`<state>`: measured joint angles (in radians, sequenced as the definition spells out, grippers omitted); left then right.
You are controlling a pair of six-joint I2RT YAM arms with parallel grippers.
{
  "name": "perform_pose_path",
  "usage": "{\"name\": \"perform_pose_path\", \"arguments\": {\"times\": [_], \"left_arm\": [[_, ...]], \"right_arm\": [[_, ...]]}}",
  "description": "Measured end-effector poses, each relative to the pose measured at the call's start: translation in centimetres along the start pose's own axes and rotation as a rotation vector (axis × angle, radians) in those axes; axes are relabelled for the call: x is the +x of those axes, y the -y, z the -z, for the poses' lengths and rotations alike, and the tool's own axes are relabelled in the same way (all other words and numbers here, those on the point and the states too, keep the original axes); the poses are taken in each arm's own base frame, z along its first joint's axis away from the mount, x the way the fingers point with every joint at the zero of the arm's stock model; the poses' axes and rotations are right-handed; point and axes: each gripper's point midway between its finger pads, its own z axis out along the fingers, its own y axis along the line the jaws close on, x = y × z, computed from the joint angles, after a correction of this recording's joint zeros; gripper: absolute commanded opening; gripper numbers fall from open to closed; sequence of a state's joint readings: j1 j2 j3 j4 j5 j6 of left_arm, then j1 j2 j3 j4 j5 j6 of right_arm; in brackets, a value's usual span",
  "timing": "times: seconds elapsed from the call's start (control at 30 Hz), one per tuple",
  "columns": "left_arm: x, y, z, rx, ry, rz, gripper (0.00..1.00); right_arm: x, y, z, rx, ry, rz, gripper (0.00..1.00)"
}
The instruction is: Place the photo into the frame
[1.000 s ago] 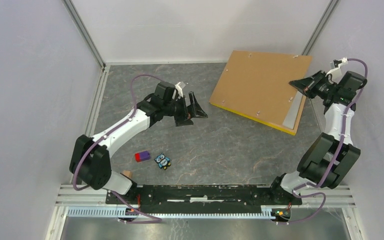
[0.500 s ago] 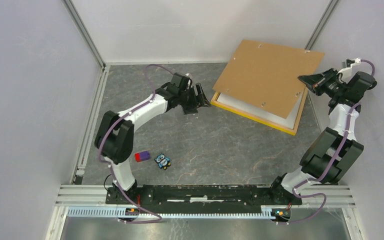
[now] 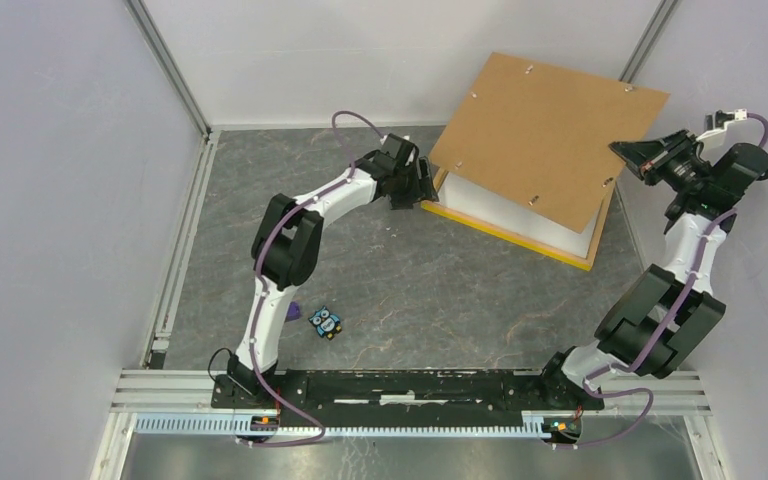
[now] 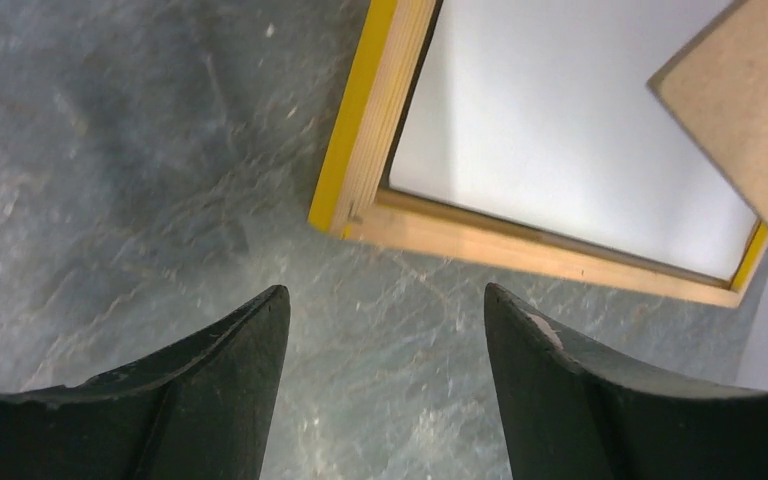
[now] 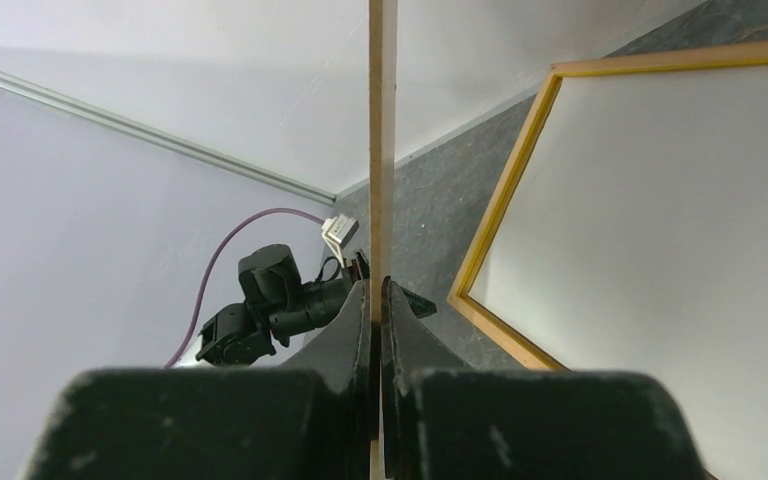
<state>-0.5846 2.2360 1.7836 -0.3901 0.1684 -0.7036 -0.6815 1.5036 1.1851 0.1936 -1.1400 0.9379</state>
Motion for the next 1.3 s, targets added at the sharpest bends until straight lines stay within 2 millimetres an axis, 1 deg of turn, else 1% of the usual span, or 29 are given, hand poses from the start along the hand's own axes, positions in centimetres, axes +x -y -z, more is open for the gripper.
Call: {"name": "perform_pose_path", "arguments": {"times": [0.07,0.17,0.33,0.37,0.4,0.63,0.77,0.83,0.97,1.03,1.17,1.23,1.3], "left_arm": [[-0.6,0.3,-0.8,-0.009,0.014,-0.021,0.68],[-1.0,0.3,-2.1,-0.037,0.027,-0.050,0.66],[-0.5,-0.9,-3.9,-0.109,0.016,-0.092,0.51],[-0.4,-0.9,-4.1,-0.113,0.015,-0.099,0.47],[-0.6,-0.8,-4.0,-0.119,0.021,-0.103,0.46],[-0.8,-1.5,-3.5,-0.192,0.032,-0.115,0.46],[-0.7,-2.0,-3.1,-0.226,0.023,-0.115,0.48],[-0.5,-2.2,-3.0,-0.232,0.014,-0.114,0.52],[0.0,-2.4,-2.8,-0.232,-0.017,-0.107,0.70],[0.2,-2.5,-2.7,-0.231,-0.027,-0.100,0.71],[-0.2,-2.3,-2.9,-0.221,-0.020,-0.081,0.72],[-0.2,-2.1,-2.9,-0.212,-0.019,-0.071,0.77],[-0.3,-2.0,-3.0,-0.211,-0.016,-0.060,0.79]], "right_arm": [[-0.4,-0.1,0.4,0.005,0.014,0.007,0.00],[-0.7,0.0,0.8,0.010,0.024,0.013,0.00],[-0.7,0.1,0.8,0.011,0.026,0.019,0.00],[-0.7,0.1,0.8,0.011,0.026,0.021,0.00],[-0.7,0.2,0.8,0.012,0.026,0.024,0.00],[-0.3,1.4,1.0,0.075,0.009,0.050,0.00],[-0.4,1.9,1.3,0.135,-0.002,0.067,0.00],[-0.5,2.1,1.5,0.157,-0.003,0.079,0.00],[-0.1,2.7,1.7,0.179,-0.013,0.086,0.00],[0.0,2.9,1.8,0.186,-0.016,0.089,0.00],[0.0,3.0,1.8,0.190,-0.018,0.090,0.00],[0.1,3.0,1.8,0.190,-0.019,0.092,0.00],[0.1,3.0,1.8,0.191,-0.019,0.093,0.00]]}}
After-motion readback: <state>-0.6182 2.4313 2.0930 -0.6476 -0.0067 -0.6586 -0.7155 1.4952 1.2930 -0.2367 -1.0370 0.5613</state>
